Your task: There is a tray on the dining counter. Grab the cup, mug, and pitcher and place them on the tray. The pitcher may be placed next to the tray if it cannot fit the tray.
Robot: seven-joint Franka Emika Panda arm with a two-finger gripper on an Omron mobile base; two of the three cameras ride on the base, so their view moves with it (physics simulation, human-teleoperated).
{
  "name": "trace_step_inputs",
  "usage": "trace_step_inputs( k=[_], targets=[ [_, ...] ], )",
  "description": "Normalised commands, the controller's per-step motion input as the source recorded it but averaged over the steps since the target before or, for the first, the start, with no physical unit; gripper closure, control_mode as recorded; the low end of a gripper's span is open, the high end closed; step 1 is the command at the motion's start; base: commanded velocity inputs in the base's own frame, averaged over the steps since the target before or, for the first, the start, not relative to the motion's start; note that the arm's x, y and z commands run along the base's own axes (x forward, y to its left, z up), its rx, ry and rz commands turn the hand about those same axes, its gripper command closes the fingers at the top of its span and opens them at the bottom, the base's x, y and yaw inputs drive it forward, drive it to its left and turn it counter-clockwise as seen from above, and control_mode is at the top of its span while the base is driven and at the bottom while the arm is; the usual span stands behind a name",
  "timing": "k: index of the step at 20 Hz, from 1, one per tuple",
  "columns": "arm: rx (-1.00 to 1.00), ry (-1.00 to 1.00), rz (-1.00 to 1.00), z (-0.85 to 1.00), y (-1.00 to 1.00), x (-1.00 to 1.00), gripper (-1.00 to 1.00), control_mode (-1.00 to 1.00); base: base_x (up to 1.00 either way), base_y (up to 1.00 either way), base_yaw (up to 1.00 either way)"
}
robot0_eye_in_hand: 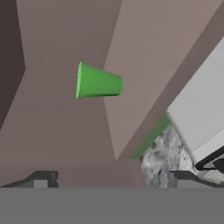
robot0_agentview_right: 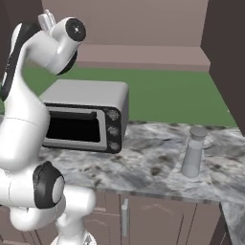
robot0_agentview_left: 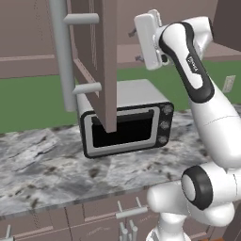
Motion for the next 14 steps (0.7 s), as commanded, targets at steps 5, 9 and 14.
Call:
trace_step_inputs(
  k=[5, 9, 14],
  targets=[
    [0.01, -0.01, 0.05, 0.0, 0.1, 0.09, -1.0, -1.0, 0.0, 0.0, 0.0],
    [0.04, 0.0, 0.0, 0.0, 0.06, 0.13, -1.0, -1.0, 0.0, 0.0, 0.0],
    [0.04, 0.0, 0.0, -0.05, 0.14, 0.26, -1.0, -1.0, 0.0, 0.0, 0.0]
  ],
)
